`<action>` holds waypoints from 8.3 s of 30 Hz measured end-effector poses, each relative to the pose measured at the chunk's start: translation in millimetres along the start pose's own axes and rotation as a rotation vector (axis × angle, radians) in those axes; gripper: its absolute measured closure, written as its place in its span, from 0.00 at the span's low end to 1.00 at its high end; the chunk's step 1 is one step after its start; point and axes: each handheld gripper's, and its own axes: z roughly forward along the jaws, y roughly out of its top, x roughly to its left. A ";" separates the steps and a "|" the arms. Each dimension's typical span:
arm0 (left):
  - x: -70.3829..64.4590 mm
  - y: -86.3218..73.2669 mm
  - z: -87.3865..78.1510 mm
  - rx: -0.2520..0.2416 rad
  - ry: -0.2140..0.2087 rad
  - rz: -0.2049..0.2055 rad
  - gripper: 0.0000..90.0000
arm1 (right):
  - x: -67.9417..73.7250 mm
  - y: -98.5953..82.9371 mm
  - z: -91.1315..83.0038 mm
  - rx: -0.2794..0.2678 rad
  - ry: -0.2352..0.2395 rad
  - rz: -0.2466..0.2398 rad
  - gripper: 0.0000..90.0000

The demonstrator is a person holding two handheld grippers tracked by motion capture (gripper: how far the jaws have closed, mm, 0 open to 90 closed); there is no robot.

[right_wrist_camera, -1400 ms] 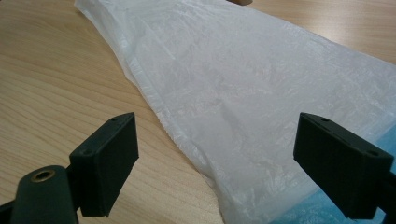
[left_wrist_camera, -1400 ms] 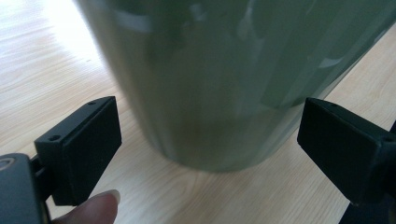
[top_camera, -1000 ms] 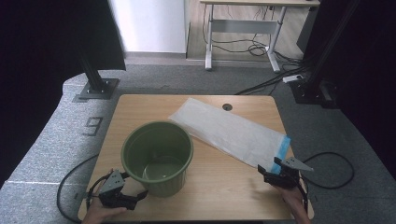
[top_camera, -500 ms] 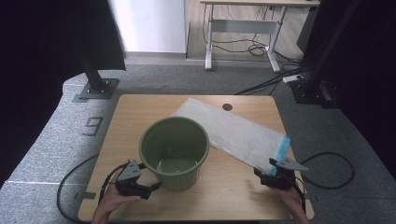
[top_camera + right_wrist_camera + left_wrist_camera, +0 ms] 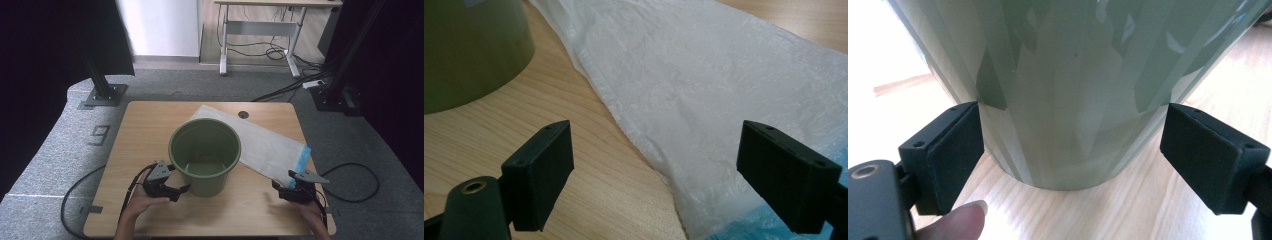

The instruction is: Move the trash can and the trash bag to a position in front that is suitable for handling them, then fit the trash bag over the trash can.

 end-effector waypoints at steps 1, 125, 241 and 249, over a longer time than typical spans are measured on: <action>-0.6 1.2 2.6 -0.004 0.003 -0.003 0.11 | 0.2 -0.2 0.3 0.004 0.001 -0.002 0.16; 28.7 -55.7 -45.0 0.041 0.229 -0.173 0.15 | 69.4 33.2 73.5 0.246 0.045 -0.146 0.97; 33.5 -60.7 -42.3 0.049 0.269 -0.226 0.16 | 32.5 186.1 -86.2 -0.580 -0.074 0.062 0.98; 32.6 -60.1 -40.4 0.062 0.258 -0.218 0.16 | 52.4 195.4 -92.0 -0.599 -0.053 0.015 0.98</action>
